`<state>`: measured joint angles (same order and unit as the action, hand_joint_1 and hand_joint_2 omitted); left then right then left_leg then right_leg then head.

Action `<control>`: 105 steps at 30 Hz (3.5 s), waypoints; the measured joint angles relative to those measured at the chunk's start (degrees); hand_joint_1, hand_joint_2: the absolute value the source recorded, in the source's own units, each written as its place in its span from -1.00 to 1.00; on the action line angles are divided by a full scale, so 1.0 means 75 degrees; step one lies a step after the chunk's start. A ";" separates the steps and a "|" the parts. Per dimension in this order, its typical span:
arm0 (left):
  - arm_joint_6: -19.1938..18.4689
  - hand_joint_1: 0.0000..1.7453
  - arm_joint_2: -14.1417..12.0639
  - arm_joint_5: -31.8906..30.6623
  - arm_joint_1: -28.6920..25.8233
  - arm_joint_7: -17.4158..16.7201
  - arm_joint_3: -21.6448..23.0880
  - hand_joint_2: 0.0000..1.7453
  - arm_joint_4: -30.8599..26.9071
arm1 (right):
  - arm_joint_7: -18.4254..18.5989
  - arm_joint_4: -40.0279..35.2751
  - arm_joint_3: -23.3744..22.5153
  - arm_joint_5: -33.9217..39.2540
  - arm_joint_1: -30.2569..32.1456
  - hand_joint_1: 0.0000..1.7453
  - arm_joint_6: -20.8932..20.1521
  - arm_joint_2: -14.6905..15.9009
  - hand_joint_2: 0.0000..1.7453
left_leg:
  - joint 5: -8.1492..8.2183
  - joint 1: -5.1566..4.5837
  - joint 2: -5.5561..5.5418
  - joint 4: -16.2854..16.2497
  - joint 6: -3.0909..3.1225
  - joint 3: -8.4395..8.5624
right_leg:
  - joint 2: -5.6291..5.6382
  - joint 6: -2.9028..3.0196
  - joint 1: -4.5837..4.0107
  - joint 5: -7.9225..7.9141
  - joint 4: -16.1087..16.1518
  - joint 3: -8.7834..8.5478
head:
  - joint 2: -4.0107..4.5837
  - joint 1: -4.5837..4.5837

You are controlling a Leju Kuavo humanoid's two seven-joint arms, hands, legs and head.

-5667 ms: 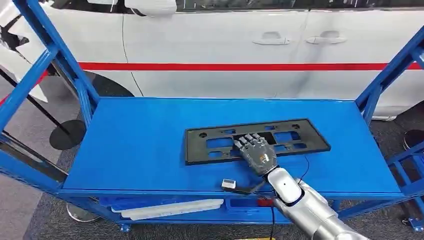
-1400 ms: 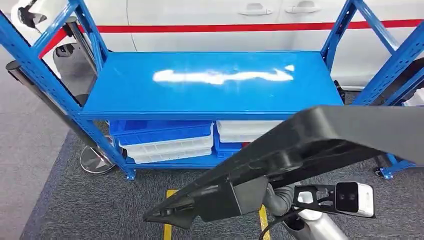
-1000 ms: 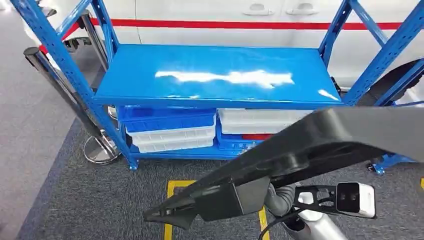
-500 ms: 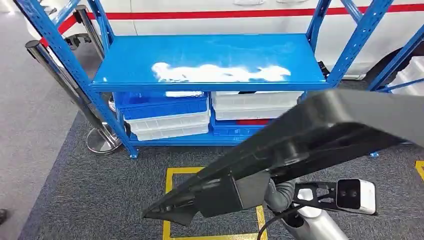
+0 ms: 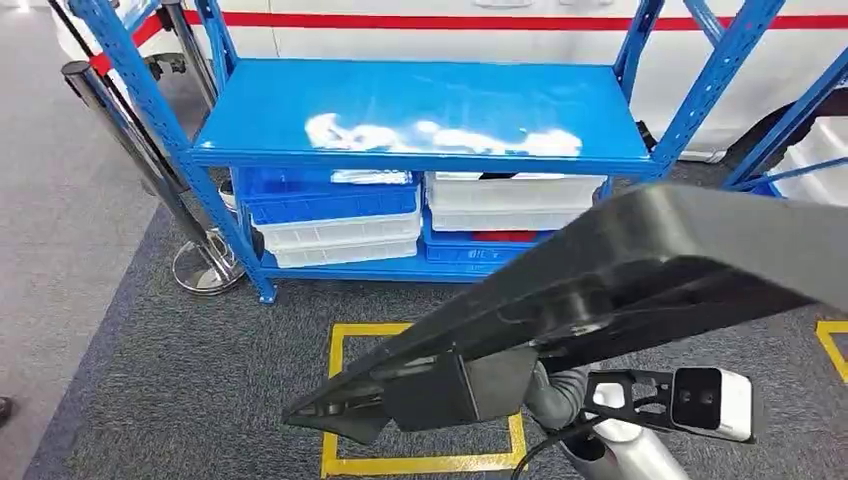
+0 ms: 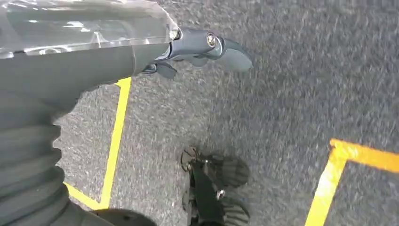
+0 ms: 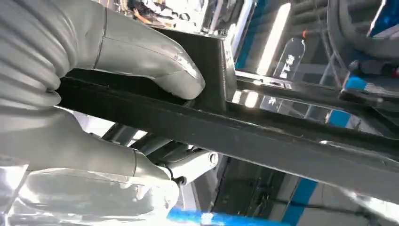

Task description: Take the parts from the cabinet and place them on the table.

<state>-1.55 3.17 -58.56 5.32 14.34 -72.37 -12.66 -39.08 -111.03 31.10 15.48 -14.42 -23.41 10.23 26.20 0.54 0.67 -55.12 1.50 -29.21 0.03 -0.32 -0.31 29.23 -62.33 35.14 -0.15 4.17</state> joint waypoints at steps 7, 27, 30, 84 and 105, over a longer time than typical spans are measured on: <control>0.0000 -1.00 0.0079 0.0125 -0.0018 -0.0032 -0.0047 1.00 0.0003 | 0.0000 0.0000 -0.0070 -0.0131 0.0029 1.00 -0.0241 0.0015 1.00 | 0.0012 0.0020 0.0175 -0.0211 -0.0085 -0.0190 | -0.0142 -0.0173 0.0178 -0.0311 -0.0072 -0.0130 | 0.0000 0.0000; 0.0594 -1.00 0.0023 0.0149 -0.0005 0.0017 -0.0248 1.00 0.0000 | -0.0003 0.0114 -0.0408 -0.0901 -0.0302 1.00 -0.0501 -0.0102 1.00 | 0.0139 -0.0046 -0.0507 -0.0402 -0.0162 -0.0269 | 0.0836 0.0099 0.0116 -0.0626 0.0494 -0.0014 | 0.0000 0.0003; 0.0863 -1.00 0.0012 -0.0023 0.0014 0.0140 -0.0201 1.00 0.0000 | -0.0003 -0.0067 -0.0437 -0.0979 -0.0285 1.00 -0.0329 -0.0099 1.00 | -0.0018 0.0054 -0.0228 -0.0164 -0.0060 -0.0202 | 0.0347 -0.0007 0.0035 -0.0375 0.0222 0.0126 | 0.0000 -0.0003; 0.0571 -1.00 -0.0184 -0.0314 -0.0016 0.0064 0.0020 1.00 -0.0058 | 0.0003 0.0192 -0.0172 -0.1991 0.0244 1.00 0.0399 0.0160 1.00 | 0.0114 0.0082 -0.0186 -0.0909 -0.0401 -0.0537 | 0.0592 0.0257 0.0096 -0.0556 0.0545 -0.0146 | 0.0000 -0.0003; 0.0816 -1.00 0.0079 0.0055 -0.0004 0.0041 -0.0067 1.00 -0.0058 | -0.0003 -0.0582 -0.0559 -0.1947 0.0791 1.00 0.0140 0.0883 1.00 | 0.0156 -0.0091 0.0836 -0.0321 -0.0235 -0.0208 | -0.0272 0.0199 -0.0030 -0.0477 0.0627 -0.0190 | 0.0000 -0.0003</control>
<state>4.57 3.76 -58.14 5.29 14.64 -72.87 -13.09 -39.10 -115.40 26.91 0.87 -8.49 -22.36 16.85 27.38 -0.14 6.95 -57.52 -0.26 -30.77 -2.01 1.17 -0.54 25.65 -57.62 33.71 -0.15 4.15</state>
